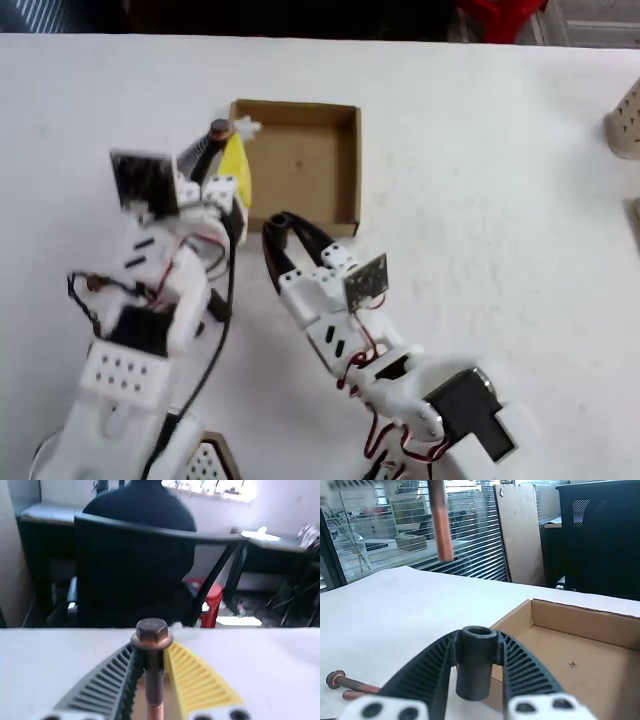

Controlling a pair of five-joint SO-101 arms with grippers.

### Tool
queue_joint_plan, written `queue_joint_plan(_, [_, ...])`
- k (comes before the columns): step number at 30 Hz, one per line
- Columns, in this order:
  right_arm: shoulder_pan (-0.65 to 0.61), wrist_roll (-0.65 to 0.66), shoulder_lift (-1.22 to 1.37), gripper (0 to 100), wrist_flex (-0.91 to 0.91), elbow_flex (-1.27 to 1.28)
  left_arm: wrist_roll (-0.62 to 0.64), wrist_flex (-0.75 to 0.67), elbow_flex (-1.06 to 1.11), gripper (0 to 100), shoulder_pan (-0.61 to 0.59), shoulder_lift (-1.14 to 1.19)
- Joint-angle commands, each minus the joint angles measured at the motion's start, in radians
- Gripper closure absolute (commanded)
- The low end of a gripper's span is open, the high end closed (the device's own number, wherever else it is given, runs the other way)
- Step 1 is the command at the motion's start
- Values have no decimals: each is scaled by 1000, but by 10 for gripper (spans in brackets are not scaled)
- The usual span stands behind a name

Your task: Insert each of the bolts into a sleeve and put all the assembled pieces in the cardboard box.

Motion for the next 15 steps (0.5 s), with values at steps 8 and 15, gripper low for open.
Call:
queue_joint_plan(8, [-4, 15, -2, 979, -25, -26, -8, 180, 6, 977, 153, -223])
queue_joint_plan(15, [7, 15, -2, 979, -25, -26, -11, 319, 2, 977, 205, -294])
